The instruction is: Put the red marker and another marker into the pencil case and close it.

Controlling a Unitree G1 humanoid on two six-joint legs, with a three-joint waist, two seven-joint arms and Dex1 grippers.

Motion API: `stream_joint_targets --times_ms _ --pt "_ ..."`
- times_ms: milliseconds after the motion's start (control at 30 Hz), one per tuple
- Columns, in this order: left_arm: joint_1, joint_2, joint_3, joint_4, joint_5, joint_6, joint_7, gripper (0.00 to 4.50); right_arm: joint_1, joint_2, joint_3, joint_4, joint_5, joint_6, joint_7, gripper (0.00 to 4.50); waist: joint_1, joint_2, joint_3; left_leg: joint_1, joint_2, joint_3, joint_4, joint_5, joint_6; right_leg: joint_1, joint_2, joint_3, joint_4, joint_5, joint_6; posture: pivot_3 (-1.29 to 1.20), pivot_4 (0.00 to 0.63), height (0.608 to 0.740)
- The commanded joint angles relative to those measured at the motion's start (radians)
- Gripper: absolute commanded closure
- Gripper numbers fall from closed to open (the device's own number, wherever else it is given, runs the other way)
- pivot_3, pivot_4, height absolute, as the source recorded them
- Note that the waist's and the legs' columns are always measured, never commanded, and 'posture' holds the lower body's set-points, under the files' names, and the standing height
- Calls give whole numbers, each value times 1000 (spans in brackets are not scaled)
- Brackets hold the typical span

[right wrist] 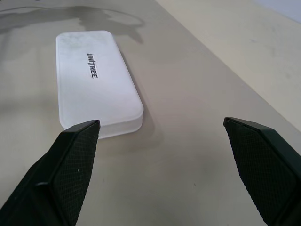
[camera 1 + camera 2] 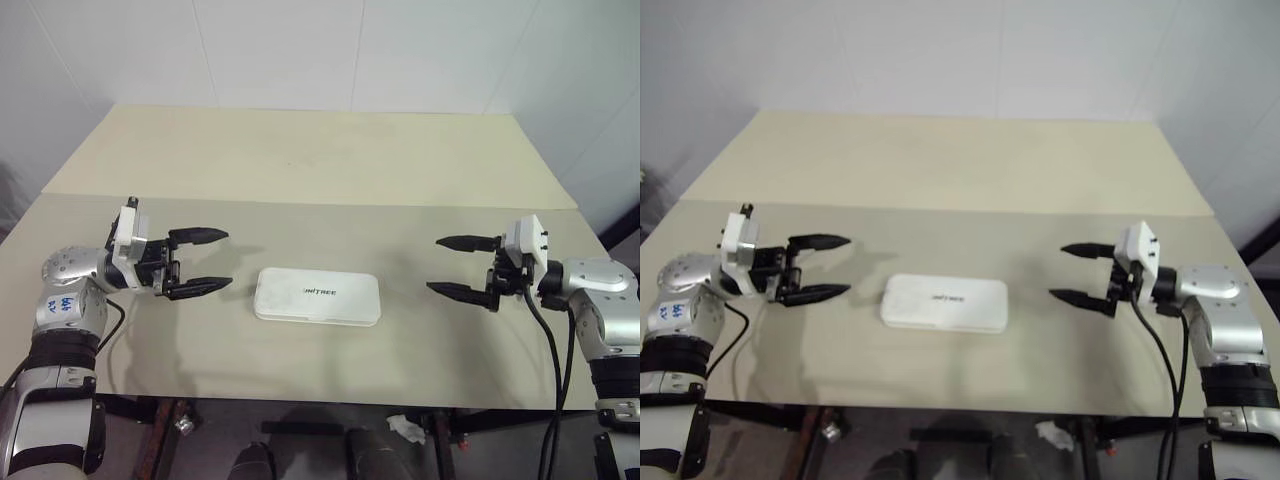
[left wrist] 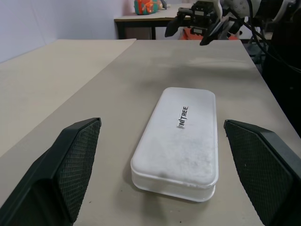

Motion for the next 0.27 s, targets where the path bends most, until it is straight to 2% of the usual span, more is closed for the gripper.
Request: stream_joint_targets --times_ms 33,267 --pt "-26 16 0 -3 -24 -11 -112 13 -20 -31 -30 -22 12 -6 10 0 0 0 0 0 0 0 0 0 0 0 0 0 0 0 0 0 150 740" --pt "-24 1 13 -13 -8 -21 -111 13 62 -9 -57 -164 55 42 -53 0 -1 0 0 0 0 0 0 0 0 0 0 0 0 0 0 0 150 740"
